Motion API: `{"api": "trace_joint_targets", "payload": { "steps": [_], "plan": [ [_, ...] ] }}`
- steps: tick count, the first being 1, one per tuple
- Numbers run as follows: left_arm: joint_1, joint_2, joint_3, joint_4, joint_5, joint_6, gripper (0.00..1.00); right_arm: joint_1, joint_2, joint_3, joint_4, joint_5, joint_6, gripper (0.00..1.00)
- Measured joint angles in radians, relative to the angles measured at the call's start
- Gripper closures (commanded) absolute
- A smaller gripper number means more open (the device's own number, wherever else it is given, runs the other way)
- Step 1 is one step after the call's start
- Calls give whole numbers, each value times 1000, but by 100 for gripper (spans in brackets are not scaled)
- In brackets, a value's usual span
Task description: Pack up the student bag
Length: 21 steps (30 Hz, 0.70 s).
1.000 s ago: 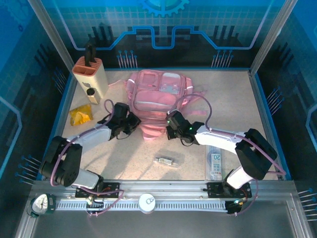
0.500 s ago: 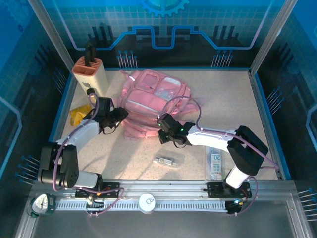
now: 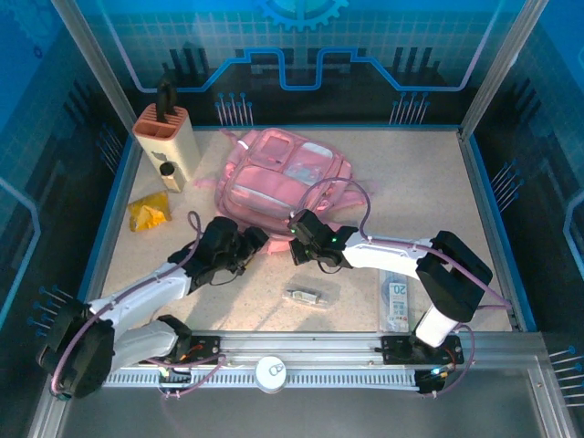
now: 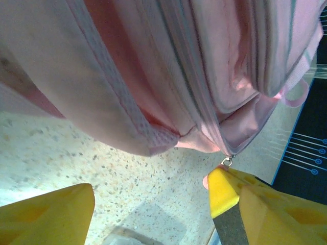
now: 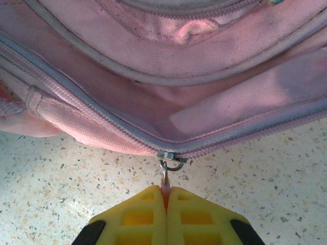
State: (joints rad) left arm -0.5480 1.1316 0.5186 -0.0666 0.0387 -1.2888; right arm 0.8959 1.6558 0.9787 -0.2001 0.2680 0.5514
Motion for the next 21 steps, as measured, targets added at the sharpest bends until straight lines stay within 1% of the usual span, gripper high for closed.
{"api": "trace_joint_targets", "payload": {
  "steps": [4, 6, 13, 16, 18, 19, 21],
  "plan": [
    [-80, 132, 63, 60, -40, -84, 23, -2, 0, -13, 16, -6, 11, 100],
    [-101, 193, 87, 100, -53, -127, 26, -7, 0, -20, 26, -16, 18, 100],
    [-113, 359, 167, 153, -115, -198, 37, -9, 0, -52, 68, -23, 33, 100],
    [-113, 407, 186, 168, -132, -220, 49, -9, 0, -57, 75, -23, 33, 100],
    [-110, 422, 188, 168, -142, -224, 64, -9, 0, -57, 76, -22, 32, 100],
    [-108, 423, 188, 166, -144, -223, 69, -10, 0, -57, 76, -21, 32, 100],
    [-100, 423, 190, 158, -147, -217, 82, -14, -1, -57, 78, -14, 27, 100]
  ]
}}
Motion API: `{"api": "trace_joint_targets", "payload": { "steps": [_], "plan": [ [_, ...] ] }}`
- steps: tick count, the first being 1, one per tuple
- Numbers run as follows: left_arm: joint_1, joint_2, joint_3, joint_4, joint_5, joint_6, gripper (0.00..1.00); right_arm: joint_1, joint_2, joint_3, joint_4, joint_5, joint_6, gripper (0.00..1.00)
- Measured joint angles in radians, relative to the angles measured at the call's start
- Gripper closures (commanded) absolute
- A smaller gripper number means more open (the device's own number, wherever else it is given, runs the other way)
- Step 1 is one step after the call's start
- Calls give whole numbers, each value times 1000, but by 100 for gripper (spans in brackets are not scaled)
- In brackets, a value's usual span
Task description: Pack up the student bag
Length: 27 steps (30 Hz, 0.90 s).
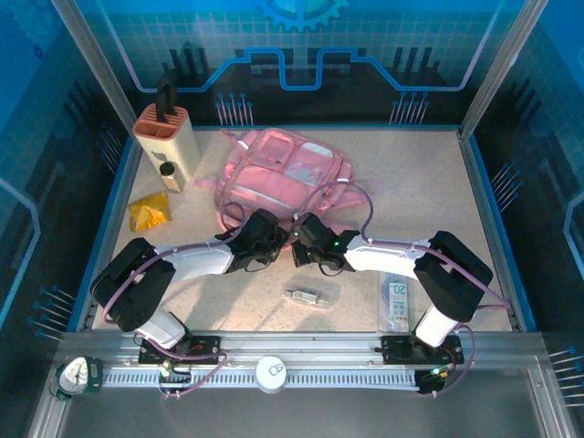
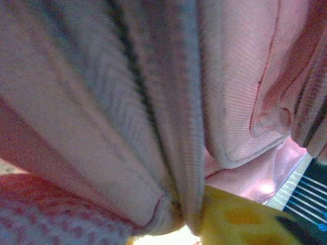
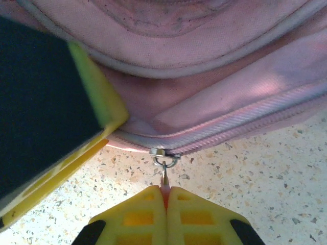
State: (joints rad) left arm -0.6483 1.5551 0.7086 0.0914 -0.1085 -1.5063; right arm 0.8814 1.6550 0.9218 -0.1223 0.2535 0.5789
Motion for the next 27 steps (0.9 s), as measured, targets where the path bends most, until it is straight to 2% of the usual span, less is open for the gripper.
{"api": "trace_joint_targets", "payload": {
  "steps": [5, 15, 21, 22, 23, 24, 25, 27],
  "plan": [
    [26, -35, -5, -21, 4, 36, 100, -28, -9, 0, 9, 0, -23, 100],
    [156, -270, -140, -93, 26, 163, 100, -186, -38, 0, 4, -1, -92, 100],
    [220, -328, -178, -116, 82, 247, 100, -202, -48, -7, -1, -24, -106, 100],
    [225, -335, -178, -121, 91, 264, 96, -202, -55, -7, -5, -32, -105, 100],
    [228, -338, -177, -126, 95, 278, 88, -202, -62, -7, -5, -43, -105, 100],
    [231, -340, -177, -135, 100, 297, 77, -202, -72, -7, -7, -55, -105, 96],
    [233, -340, -175, -146, 104, 317, 65, -204, -84, -8, -9, -70, -103, 86],
    [237, -346, -174, -168, 106, 344, 56, -212, -112, -12, -8, -99, -89, 66]
  ]
}}
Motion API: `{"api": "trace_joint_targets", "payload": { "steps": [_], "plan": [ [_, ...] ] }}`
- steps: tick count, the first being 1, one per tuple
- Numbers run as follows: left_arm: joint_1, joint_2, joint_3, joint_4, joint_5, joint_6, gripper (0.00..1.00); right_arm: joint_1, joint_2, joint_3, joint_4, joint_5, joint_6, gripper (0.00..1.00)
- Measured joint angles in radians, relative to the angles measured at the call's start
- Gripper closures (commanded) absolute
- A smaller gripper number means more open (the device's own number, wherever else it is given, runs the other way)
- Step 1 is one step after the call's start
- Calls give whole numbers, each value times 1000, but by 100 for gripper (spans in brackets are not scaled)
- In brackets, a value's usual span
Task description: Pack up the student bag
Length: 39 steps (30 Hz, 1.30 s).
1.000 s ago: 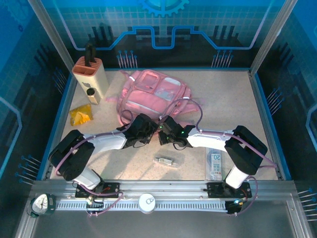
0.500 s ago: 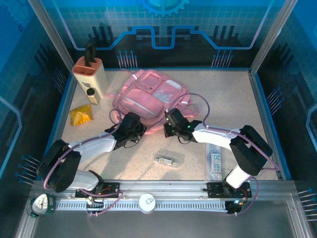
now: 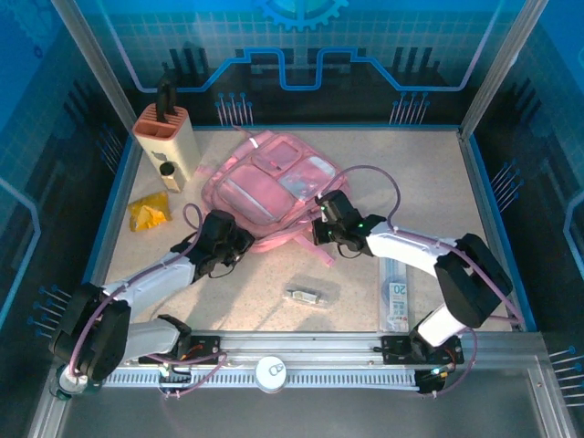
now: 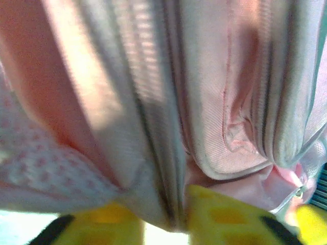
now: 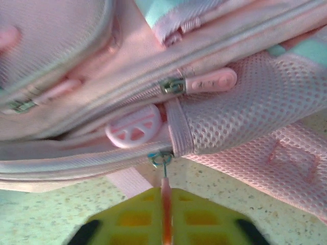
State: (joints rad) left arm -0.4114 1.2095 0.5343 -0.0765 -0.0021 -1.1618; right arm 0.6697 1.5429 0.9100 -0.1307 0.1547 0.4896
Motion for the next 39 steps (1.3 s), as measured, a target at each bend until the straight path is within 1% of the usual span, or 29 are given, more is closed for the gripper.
{"api": "trace_joint_targets", "payload": {
  "steps": [1, 3, 6, 8, 11, 12, 14, 18, 23, 29, 33, 35, 36, 38, 39],
  "plan": [
    [2, -8, 0, -9, 0, 14, 53, -11, -24, -3, 0, -21, 13, 57],
    [3, -34, 4, -32, 0, 39, 49, -37, -65, -4, 2, -64, 33, 50],
    [1, -92, 19, -70, -3, 73, 44, -85, -93, 11, -1, -131, 70, 44],
    [-7, -131, 34, -89, -12, 97, 40, -119, -83, 31, -4, -175, 107, 39],
    [-32, -148, 69, -112, -20, 128, 35, -159, -50, 60, -9, -225, 165, 36],
    [-46, -145, 85, -119, -27, 142, 34, -169, -31, 73, -11, -239, 186, 36],
    [-76, -129, 118, -130, -37, 163, 32, -176, 9, 106, -27, -252, 214, 39],
    [-139, -64, 178, -129, -61, 193, 29, -179, 108, 201, -56, -267, 264, 43],
    [-192, 11, 204, -128, -100, 198, 25, -187, 194, 256, -65, -259, 297, 45],
    [-228, 96, 250, -123, -132, 201, 18, -204, 290, 325, -79, -249, 319, 40],
    [-240, 140, 288, -121, -142, 206, 14, -206, 335, 342, -74, -249, 331, 38],
    [-245, 158, 303, -121, -145, 211, 9, -207, 357, 353, -74, -249, 340, 35],
    [-248, 166, 309, -122, -146, 215, 8, -207, 367, 356, -72, -250, 345, 35],
    [-256, 178, 319, -123, -152, 219, 7, -208, 375, 360, -71, -251, 350, 39],
    [-259, 182, 323, -126, -154, 220, 6, -208, 376, 361, -69, -253, 353, 44]
  ]
}}
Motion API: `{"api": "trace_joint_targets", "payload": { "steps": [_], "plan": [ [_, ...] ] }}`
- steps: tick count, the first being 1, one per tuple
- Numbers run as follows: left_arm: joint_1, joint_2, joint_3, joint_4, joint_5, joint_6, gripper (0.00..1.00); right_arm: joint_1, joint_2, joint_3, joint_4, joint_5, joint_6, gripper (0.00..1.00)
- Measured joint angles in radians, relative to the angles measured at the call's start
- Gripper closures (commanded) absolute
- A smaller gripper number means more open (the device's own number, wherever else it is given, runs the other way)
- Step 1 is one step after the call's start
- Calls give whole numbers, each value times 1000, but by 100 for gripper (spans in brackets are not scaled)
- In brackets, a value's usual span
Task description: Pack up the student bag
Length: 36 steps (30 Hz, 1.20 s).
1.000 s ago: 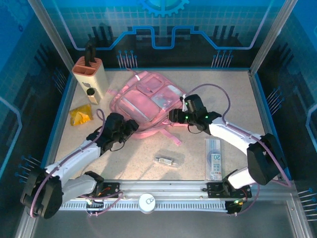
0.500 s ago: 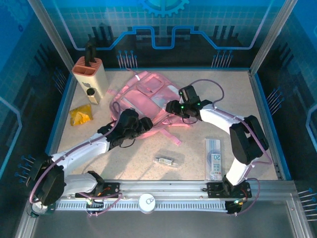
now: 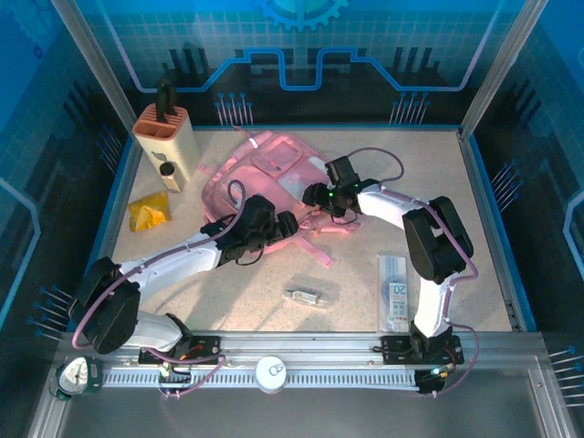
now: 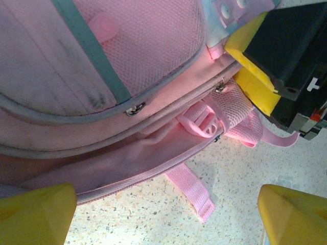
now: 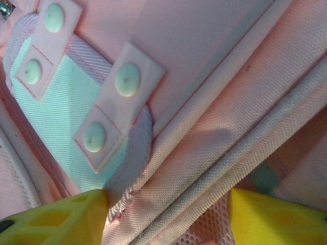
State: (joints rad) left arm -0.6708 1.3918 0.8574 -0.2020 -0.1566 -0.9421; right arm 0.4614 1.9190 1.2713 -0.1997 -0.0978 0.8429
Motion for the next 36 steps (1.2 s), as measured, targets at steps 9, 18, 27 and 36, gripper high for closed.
{"api": "trace_joint_targets", "payload": {
  "steps": [9, 18, 27, 36],
  "plan": [
    [-35, 60, 45, -4, -8, 4, 15, -18, 0, 0, 54, -19, 30, 86],
    [-114, 108, 49, 5, -8, 6, 46, -38, -71, -57, 140, -56, 82, 100],
    [-70, 227, 51, 47, -2, 31, 57, -95, -200, -190, 224, -144, 160, 100],
    [57, 280, 87, 42, 19, 130, 51, -103, -333, -316, 307, -203, 249, 100]
  ]
}}
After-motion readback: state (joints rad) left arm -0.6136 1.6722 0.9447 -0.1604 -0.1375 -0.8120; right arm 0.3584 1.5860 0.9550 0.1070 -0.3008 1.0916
